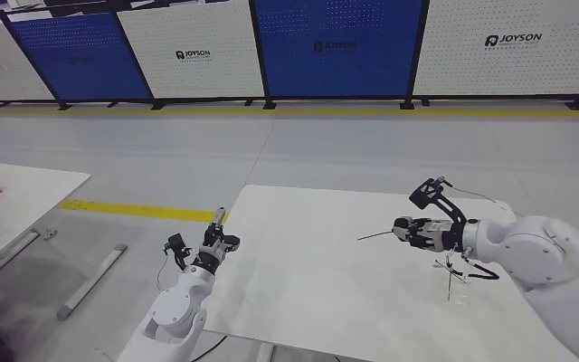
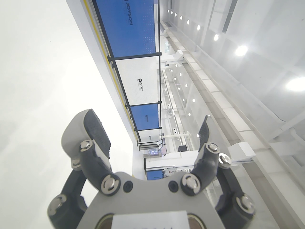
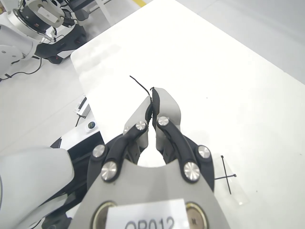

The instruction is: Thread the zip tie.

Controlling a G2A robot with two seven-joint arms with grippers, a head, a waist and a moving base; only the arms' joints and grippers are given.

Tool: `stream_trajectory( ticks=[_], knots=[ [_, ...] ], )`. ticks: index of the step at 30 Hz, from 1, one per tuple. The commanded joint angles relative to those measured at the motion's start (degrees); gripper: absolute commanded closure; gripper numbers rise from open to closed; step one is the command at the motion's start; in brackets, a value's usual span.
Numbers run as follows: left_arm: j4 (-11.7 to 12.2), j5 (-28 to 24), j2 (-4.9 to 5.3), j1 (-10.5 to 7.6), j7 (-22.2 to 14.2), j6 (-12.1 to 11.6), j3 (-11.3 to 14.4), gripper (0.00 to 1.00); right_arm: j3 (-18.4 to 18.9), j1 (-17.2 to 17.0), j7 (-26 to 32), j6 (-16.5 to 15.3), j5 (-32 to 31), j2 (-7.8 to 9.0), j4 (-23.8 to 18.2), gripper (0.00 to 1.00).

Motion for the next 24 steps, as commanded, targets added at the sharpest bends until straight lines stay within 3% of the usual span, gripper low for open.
stream_trajectory(
  ticks=[1, 10, 12, 17, 23, 24],
  knots=[
    [0.0, 0.0, 0.00, 0.00, 0.0, 0.0, 0.0, 0.00, 0.0, 0.0, 0.0, 0.0, 0.0, 0.00, 0.0, 1.00],
    [0.0, 0.0, 0.00, 0.00, 0.0, 0.0, 0.0, 0.00, -0.4, -0.1, -1.7, 0.0, -1.4, -0.32, -0.2, 1.00],
    [0.0, 0.0, 0.00, 0.00, 0.0, 0.0, 0.0, 0.00, -1.5, 1.0, -3.1, 0.0, -4.4, -0.57, -1.4, 1.00],
    [0.0, 0.0, 0.00, 0.00, 0.0, 0.0, 0.0, 0.00, -7.1, 4.3, -6.7, 0.0, -10.7, -1.01, -3.7, 1.00],
    [0.0, 0.0, 0.00, 0.00, 0.0, 0.0, 0.0, 0.00, -15.1, 9.6, -10.7, 0.0, -11.2, -1.03, -3.6, 1.00],
    [0.0, 0.0, 0.00, 0.00, 0.0, 0.0, 0.0, 0.00, -15.1, 9.6, -10.7, 0.0, -11.2, -1.03, -3.6, 1.00]
  ],
)
